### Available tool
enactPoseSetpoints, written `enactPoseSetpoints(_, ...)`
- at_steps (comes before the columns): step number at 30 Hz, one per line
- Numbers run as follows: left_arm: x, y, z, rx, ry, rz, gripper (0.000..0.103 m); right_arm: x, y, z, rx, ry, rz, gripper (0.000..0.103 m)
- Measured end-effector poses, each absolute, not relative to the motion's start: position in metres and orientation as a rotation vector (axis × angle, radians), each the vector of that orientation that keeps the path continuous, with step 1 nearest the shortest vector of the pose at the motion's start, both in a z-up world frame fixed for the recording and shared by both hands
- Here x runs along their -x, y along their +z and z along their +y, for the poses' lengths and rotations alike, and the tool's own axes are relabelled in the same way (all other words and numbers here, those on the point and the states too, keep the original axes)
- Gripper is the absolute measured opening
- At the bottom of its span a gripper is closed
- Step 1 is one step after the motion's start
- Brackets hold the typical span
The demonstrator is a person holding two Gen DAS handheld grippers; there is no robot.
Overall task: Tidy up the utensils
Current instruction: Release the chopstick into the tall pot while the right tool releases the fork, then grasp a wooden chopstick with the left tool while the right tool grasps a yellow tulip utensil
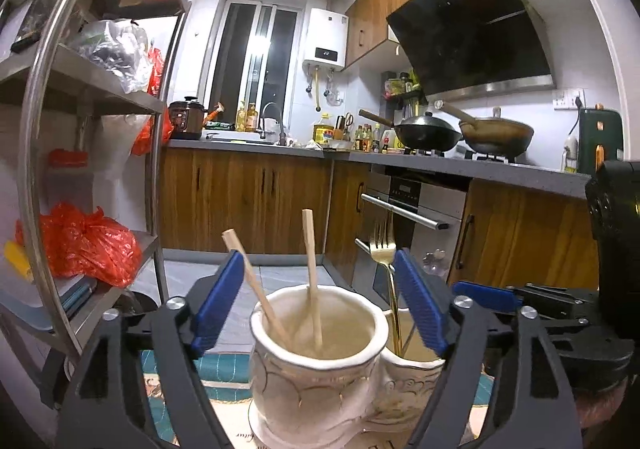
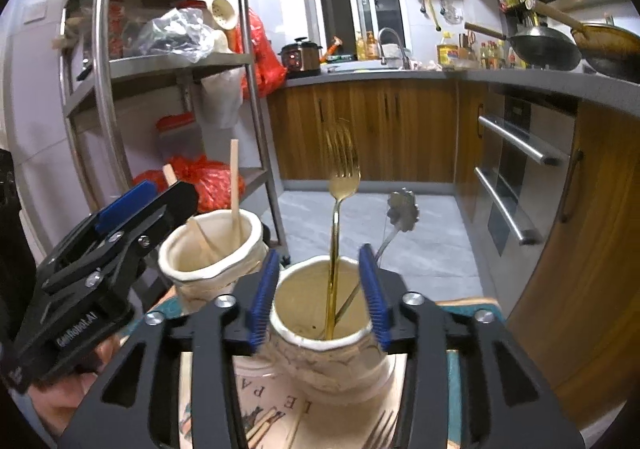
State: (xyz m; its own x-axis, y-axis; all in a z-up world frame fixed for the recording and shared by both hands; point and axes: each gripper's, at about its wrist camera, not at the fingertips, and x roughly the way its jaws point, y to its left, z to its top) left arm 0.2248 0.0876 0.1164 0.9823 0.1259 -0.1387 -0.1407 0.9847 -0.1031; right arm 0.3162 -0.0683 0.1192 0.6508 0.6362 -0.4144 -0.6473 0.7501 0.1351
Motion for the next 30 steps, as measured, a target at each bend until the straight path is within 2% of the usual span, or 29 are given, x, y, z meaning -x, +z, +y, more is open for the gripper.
enactPoseSetpoints(9,-0.197,0.117,0.101,0.201,0.129,0.148,0.089,-0.305,0.122,-0.093,0.006,0.731,0.464,0.08)
enactPoseSetpoints(11,-0.189,0.115,0.1,0.192,0.127,0.153,0.095,-0.301,0.121,-0.097,0.006,0.727,0.461,0.083)
enactPoseSetpoints(15,-0.174,0.113,0.098,0.179,0.123,0.161,0.097,-0.292,0.117,-0.108,-0.009,0.723,0.459,0.094)
enactPoseSetpoints(23,-0.157,0.101,0.101,0.178,0.121,0.235,0.097,-0.275,0.11,-0.123,-0.015,0.741,0.487,0.097)
enactPoseSetpoints(30,-0.148,0.084,0.095,0.167,0.081,0.31,0.097,-0.267,0.095,-0.139,-0.048,0.816,0.589,0.097)
